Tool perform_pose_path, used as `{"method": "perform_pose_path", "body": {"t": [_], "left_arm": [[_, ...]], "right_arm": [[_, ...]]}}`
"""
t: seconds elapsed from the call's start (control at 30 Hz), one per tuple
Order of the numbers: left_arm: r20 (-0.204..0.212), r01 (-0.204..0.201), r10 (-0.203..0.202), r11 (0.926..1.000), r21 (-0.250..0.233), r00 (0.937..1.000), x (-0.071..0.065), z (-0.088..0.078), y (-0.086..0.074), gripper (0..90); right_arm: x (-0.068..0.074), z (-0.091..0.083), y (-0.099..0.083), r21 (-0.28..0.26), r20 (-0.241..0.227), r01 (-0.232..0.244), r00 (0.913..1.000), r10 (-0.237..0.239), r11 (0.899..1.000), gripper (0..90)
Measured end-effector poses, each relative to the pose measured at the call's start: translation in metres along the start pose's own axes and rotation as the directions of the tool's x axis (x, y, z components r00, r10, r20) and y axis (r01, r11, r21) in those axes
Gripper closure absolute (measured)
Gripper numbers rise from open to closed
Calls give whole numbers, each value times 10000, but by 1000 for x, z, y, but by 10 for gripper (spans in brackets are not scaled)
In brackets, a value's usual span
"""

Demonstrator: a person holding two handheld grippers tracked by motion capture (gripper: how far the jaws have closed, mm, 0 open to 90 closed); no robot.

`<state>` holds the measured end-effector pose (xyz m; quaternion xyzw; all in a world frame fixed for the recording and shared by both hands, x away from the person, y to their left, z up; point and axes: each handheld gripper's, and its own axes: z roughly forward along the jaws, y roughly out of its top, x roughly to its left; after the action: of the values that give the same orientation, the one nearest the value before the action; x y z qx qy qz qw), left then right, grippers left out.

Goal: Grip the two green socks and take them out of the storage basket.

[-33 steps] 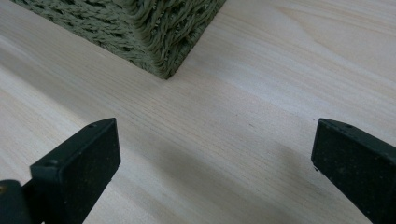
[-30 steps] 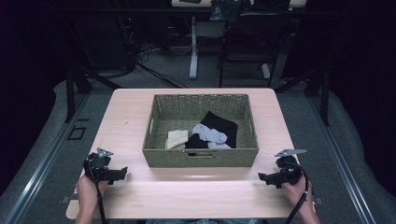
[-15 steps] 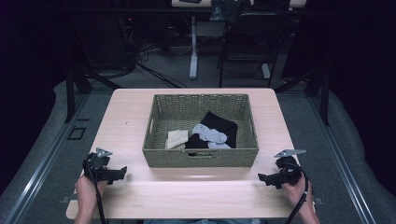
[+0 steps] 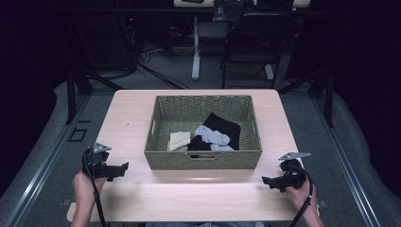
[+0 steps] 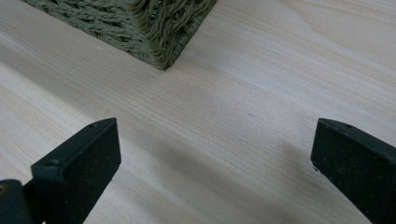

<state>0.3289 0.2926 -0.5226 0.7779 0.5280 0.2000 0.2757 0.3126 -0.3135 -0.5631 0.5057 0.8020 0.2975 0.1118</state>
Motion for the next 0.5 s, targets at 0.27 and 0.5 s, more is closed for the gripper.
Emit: {"method": "perform_pose_path", "body": {"t": [0.27,0.5], "left_arm": [[410,-212,224,9993,-295,9989,-4,-20,23,0],[600,-620,635,9977,-269,9962,-9,-24,41,0]], "right_arm": [[0,2,0,116,-7,-8,10000,8,9999,8],[0,3,0,134,69,4,10000,-5,9999,8]]}}
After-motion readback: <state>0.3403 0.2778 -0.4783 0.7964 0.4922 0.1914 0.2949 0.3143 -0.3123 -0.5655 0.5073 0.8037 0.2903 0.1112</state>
